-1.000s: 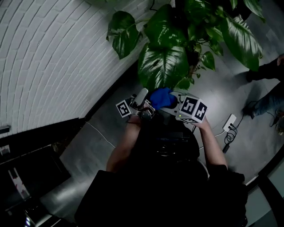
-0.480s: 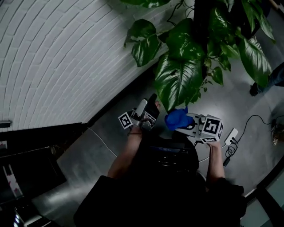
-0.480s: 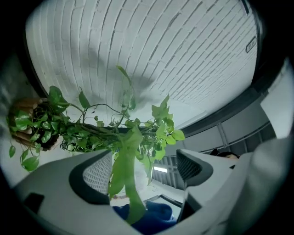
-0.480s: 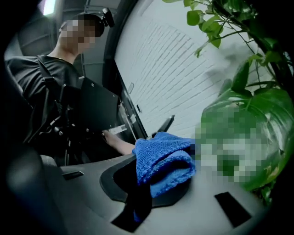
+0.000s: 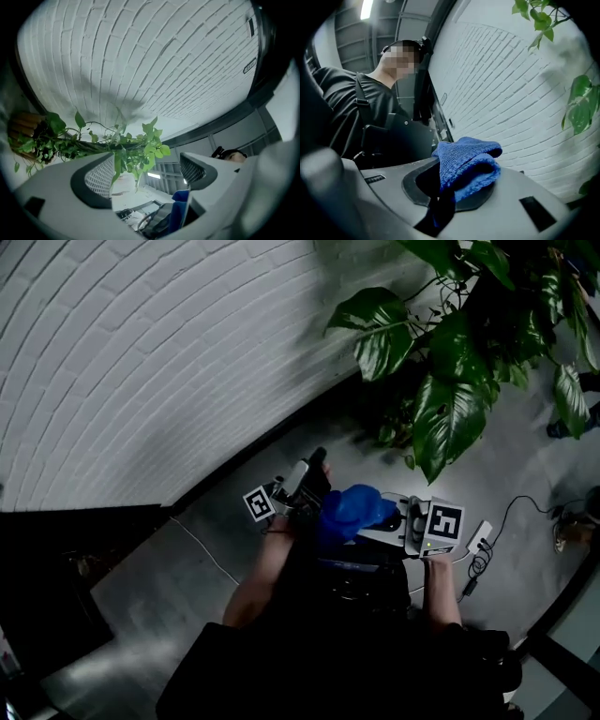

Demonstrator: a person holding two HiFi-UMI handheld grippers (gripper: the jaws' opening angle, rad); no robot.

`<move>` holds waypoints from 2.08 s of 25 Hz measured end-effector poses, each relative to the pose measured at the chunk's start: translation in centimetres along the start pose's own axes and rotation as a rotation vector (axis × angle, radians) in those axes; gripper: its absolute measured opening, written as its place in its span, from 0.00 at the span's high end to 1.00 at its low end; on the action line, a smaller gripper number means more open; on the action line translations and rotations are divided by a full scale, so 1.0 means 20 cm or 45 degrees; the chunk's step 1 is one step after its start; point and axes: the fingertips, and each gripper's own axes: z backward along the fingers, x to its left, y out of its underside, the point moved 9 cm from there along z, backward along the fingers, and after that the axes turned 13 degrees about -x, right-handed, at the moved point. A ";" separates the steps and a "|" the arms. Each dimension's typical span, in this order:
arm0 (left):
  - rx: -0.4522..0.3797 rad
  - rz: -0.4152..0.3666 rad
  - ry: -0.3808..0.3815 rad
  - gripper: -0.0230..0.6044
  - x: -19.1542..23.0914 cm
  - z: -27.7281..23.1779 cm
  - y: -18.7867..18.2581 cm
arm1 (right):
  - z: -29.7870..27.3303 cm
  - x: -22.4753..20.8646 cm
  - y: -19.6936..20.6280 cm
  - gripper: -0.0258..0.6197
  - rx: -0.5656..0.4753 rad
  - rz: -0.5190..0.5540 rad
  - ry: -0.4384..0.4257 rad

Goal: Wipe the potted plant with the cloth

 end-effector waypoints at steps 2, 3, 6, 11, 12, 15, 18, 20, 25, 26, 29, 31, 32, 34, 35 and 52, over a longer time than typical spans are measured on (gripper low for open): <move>0.016 0.004 0.031 0.27 -0.07 0.05 -0.12 | -0.13 -0.03 0.03 0.87 -0.028 0.017 0.107; 0.024 0.009 0.044 0.27 -0.10 0.07 -0.17 | -0.18 -0.04 0.03 0.87 -0.058 0.021 0.168; 0.053 0.017 0.071 0.27 -0.19 0.11 -0.27 | -0.22 -0.06 0.01 0.87 -0.189 0.017 0.361; 0.128 0.018 0.105 0.27 -0.24 0.07 -0.34 | -0.15 -0.10 -0.10 0.87 -0.388 0.055 0.618; 0.134 0.026 0.105 0.27 -0.24 0.06 -0.34 | -0.13 -0.10 -0.13 0.87 -0.414 0.067 0.650; 0.141 0.045 0.095 0.27 -0.20 0.02 -0.34 | -0.06 -0.14 -0.21 0.87 -0.451 0.104 0.732; 0.145 0.040 0.074 0.27 -0.14 -0.05 -0.35 | 0.03 -0.22 -0.30 0.87 -0.482 0.150 0.780; 0.146 0.026 0.055 0.27 -0.09 -0.11 -0.36 | 0.10 -0.30 -0.37 0.87 -0.502 0.175 0.795; 0.130 -0.010 0.024 0.27 0.06 -0.35 -0.41 | 0.26 -0.52 -0.61 0.87 -0.541 0.236 0.785; 0.133 -0.019 0.022 0.27 0.08 -0.41 -0.41 | 0.30 -0.56 -0.66 0.87 -0.552 0.248 0.780; 0.151 -0.047 0.005 0.27 0.16 -0.56 -0.38 | 0.42 -0.69 -0.76 0.87 -0.572 0.269 0.790; 0.156 -0.063 -0.017 0.27 0.21 -0.64 -0.37 | 0.49 -0.76 -0.80 0.87 -0.589 0.267 0.806; 0.157 -0.072 -0.028 0.27 0.23 -0.67 -0.36 | 0.53 -0.79 -0.82 0.87 -0.598 0.264 0.811; 0.168 -0.092 -0.046 0.27 0.26 -0.73 -0.35 | 0.58 -0.85 -0.85 0.87 -0.603 0.261 0.824; 0.178 -0.101 -0.054 0.27 0.27 -0.77 -0.34 | 0.61 -0.87 -0.86 0.87 -0.600 0.262 0.835; 0.358 -0.120 -0.230 0.27 0.67 -1.24 -0.36 | 0.69 -1.05 -0.87 0.87 -0.454 0.309 1.232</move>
